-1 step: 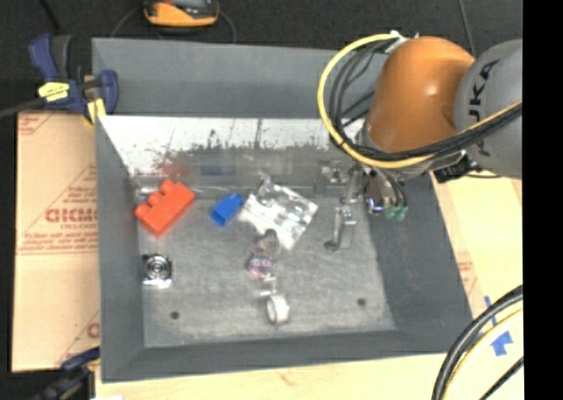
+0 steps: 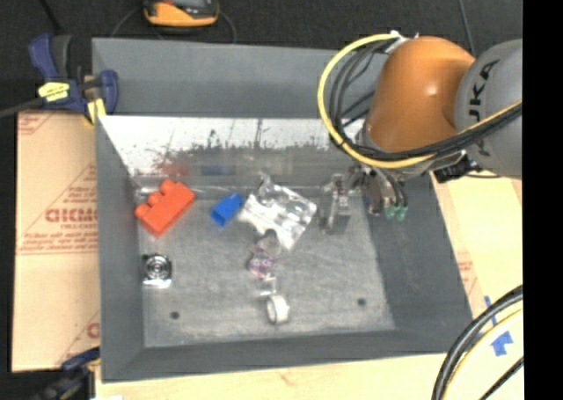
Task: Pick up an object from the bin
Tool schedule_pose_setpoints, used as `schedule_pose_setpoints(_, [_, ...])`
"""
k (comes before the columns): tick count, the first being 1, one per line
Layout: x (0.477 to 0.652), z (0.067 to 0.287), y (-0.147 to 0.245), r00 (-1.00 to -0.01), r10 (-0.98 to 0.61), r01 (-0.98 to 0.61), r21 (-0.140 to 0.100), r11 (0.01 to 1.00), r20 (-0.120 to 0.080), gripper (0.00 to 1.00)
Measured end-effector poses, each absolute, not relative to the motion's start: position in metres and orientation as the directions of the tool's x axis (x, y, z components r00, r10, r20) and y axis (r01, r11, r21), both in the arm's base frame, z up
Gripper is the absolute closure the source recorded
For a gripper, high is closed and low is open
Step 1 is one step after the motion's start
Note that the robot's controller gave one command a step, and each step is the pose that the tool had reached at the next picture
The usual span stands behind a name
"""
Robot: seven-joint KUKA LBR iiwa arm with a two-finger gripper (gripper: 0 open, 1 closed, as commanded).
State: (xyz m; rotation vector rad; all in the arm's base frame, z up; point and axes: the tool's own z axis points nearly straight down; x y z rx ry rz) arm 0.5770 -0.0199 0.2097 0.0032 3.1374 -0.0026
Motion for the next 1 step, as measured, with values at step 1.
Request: schedule_pose_setpoints(1, [0.566, 0.1456, -0.0179, -1.0, 0.016, 0.016, 0.0, 1.0, 0.003, 1.0])
